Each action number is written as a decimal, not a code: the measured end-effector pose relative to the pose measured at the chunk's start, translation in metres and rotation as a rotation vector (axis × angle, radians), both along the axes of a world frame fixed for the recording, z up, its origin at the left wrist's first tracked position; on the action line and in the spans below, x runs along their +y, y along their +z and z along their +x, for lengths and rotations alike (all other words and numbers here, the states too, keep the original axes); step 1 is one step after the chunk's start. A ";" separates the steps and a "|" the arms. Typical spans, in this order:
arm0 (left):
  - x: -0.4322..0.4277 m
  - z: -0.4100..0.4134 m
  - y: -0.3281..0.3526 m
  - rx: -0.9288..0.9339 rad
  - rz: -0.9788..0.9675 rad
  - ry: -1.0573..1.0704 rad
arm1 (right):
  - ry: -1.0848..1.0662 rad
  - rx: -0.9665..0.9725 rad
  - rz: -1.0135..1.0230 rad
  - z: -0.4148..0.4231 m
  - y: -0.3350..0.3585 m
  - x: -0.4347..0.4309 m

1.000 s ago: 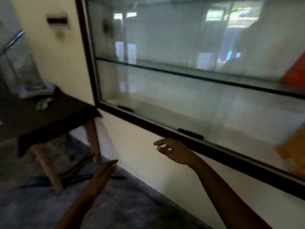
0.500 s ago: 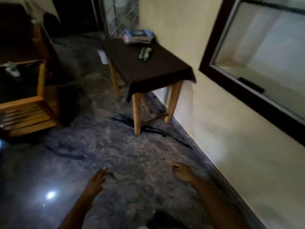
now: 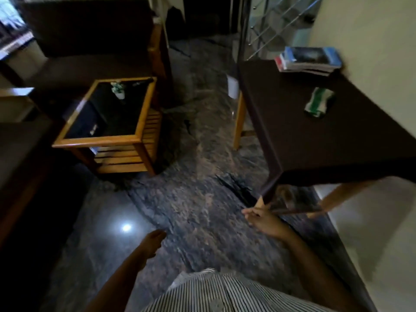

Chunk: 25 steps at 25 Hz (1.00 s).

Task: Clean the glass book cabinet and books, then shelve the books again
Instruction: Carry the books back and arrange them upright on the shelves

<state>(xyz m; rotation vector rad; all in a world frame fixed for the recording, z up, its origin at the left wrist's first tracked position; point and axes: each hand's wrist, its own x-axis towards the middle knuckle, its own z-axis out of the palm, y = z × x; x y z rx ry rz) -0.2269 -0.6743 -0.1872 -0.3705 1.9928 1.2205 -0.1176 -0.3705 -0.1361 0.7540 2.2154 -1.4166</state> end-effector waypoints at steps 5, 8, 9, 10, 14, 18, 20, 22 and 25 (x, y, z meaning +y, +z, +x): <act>0.059 -0.123 0.010 0.061 0.087 0.057 | -0.075 0.109 -0.054 -0.164 0.049 0.066; 0.132 -0.226 0.019 0.090 0.172 0.000 | -0.264 0.195 -0.058 -0.242 0.055 0.127; 0.162 -0.263 0.024 0.114 0.231 -0.065 | -0.370 0.219 -0.066 -0.263 0.057 0.147; 0.190 -0.294 0.031 0.145 0.268 -0.139 | -0.477 0.236 -0.074 -0.278 0.061 0.163; 0.321 -0.421 0.058 0.219 0.343 -0.441 | -0.803 0.269 -0.064 -0.326 0.073 0.228; 0.451 -0.495 0.087 0.350 0.399 -0.721 | -1.137 0.269 -0.181 -0.356 0.081 0.275; 0.511 -0.518 0.092 0.399 0.438 -0.820 | -1.305 0.325 -0.281 -0.367 0.076 0.292; 0.576 -0.542 0.091 0.356 0.458 -0.859 | -1.463 0.428 -0.398 -0.384 0.068 0.320; 0.658 -0.566 0.088 0.252 0.448 -0.877 | -1.685 0.567 -0.522 -0.420 0.061 0.375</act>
